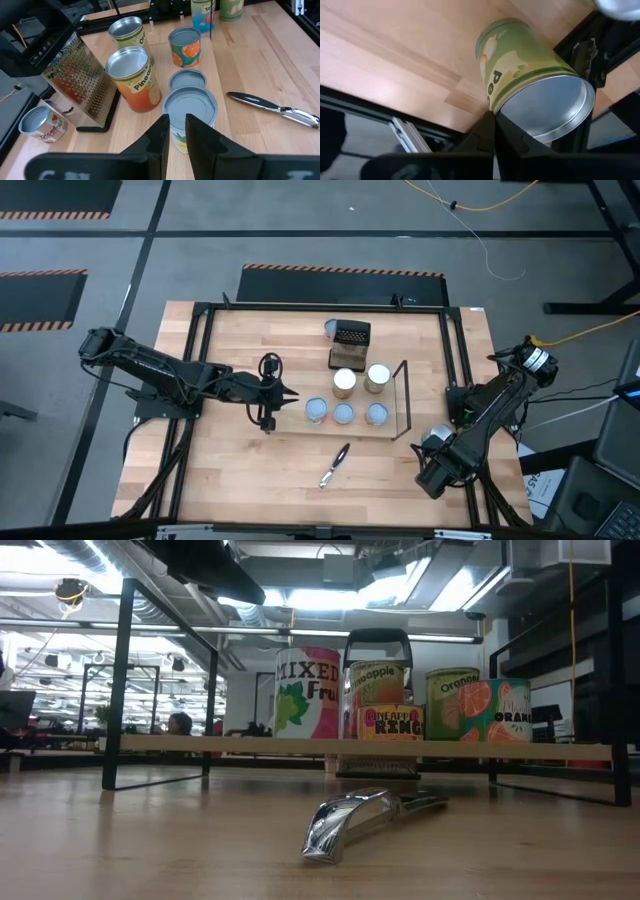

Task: Pick and place cans onto a shelf
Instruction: Put the canned peaches on the shelf

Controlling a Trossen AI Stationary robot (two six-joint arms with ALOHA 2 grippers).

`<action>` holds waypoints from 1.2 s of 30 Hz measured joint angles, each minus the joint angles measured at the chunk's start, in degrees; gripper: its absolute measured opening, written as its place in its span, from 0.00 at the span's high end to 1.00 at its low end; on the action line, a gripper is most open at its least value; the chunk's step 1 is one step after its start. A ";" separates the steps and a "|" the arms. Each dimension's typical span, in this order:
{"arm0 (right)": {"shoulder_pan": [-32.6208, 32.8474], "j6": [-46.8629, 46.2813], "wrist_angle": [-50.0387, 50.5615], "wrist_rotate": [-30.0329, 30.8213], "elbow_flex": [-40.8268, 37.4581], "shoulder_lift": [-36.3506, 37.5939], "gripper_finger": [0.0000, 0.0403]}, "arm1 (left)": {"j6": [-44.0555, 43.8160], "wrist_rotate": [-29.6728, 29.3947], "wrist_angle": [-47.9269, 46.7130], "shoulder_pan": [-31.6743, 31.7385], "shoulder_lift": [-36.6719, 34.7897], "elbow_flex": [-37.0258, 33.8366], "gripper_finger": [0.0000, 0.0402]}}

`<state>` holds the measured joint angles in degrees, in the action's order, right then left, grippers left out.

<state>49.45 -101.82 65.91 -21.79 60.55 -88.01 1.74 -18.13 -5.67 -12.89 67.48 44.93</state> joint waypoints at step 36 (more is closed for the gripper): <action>-18.19 49.79 0.19 5.56 30.71 -0.07 0.99 | -0.11 0.02 0.00 -0.04 0.02 0.00 0.86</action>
<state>31.26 -52.03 66.11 -16.23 91.26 -88.07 1.63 -18.11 -5.67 -12.93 67.51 44.93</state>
